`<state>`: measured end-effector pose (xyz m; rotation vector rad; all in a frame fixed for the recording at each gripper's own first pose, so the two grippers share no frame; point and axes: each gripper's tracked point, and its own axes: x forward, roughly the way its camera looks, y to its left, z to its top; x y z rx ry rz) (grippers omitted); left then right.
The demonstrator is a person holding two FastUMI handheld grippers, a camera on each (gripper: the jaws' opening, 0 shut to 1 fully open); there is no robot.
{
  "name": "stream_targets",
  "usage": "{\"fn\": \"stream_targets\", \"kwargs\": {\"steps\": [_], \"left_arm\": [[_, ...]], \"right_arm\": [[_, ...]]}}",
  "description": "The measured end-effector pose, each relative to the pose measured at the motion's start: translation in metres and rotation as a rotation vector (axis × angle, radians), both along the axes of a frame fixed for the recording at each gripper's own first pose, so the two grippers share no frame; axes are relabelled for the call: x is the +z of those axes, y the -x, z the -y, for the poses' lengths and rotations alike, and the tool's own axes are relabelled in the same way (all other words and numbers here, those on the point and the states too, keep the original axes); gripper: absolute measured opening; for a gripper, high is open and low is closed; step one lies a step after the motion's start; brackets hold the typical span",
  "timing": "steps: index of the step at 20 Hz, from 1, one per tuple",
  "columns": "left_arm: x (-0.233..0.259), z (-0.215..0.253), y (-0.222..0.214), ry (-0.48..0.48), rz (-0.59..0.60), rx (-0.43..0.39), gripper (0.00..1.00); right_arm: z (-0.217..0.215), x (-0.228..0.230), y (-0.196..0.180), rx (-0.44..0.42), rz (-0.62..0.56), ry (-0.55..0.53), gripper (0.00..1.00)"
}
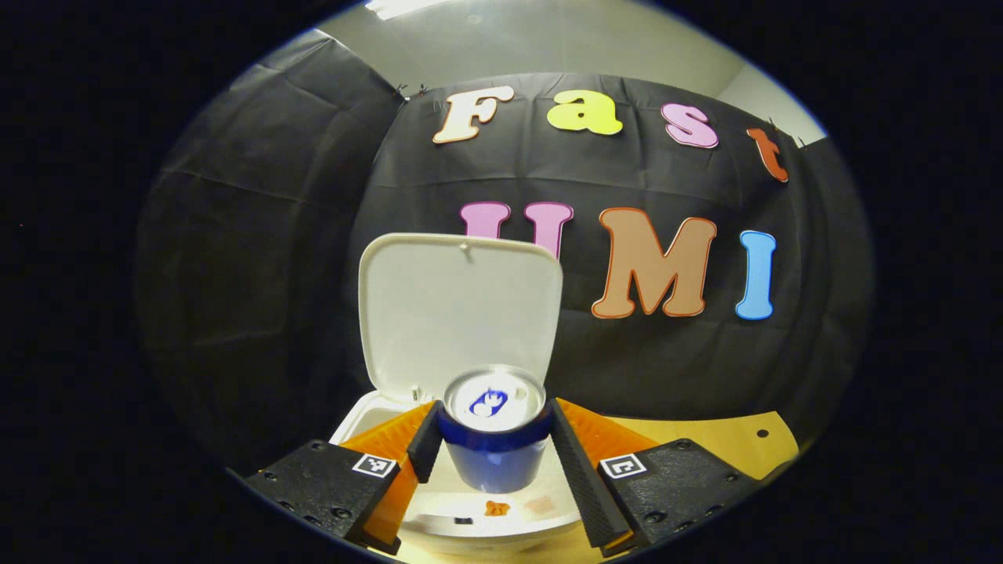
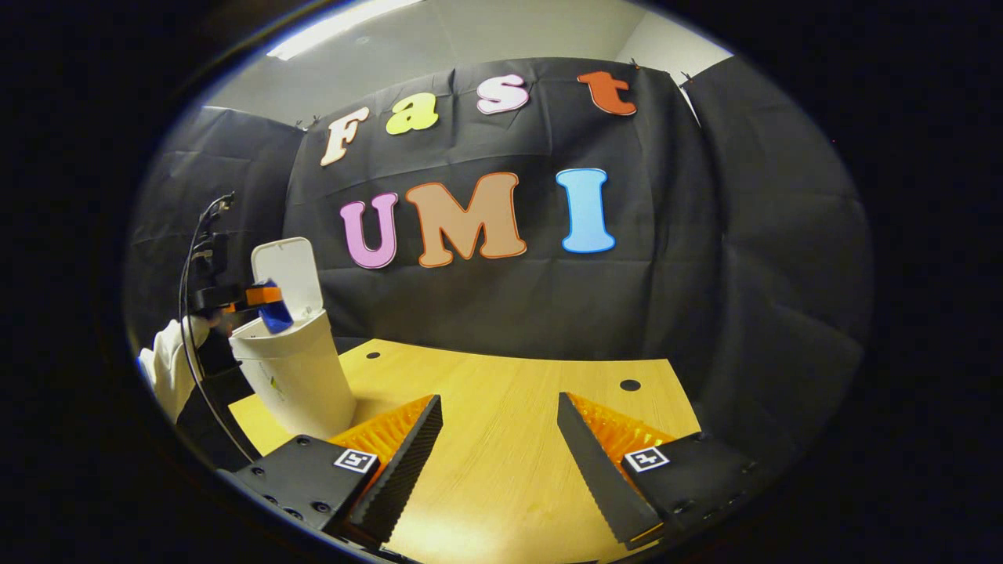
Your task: Press the lid of the desktop garbage bin to open it, pick up the crumpled paper on the desktop and throw it into the bin, then pick up the pop can on the desktop and drop it into the bin, and finally close the garbage bin lid.
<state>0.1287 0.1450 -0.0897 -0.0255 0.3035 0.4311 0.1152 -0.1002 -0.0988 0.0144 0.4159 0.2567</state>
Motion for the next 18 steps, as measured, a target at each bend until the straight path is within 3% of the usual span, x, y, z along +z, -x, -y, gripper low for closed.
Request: {"fn": "stream_targets", "kwargs": {"steps": [3, 6, 9, 15, 18], "left_arm": [[-0.004, 0.000, 0.004, 0.044, -0.004, -0.105, 0.93], [0.014, 0.002, 0.004, 0.019, 0.017, -0.207, 0.93], [0.050, 0.003, -0.006, -0.033, 0.050, -0.270, 0.93], [0.109, -0.003, -0.044, -0.026, 0.110, -0.241, 0.93], [0.128, -0.023, -0.071, -0.037, 0.110, -0.194, 0.93]], "right_arm": [[-0.032, -0.007, 0.005, -0.088, 0.002, 0.043, 0.99], [-0.065, -0.016, 0.015, -0.143, -0.003, 0.058, 0.98], [-0.096, -0.023, 0.025, -0.126, -0.031, 0.027, 0.99], [-0.102, -0.008, 0.009, -0.012, -0.032, 0.032, 0.98], [-0.088, -0.003, -0.002, -0.007, -0.010, 0.044, 0.98]]}}
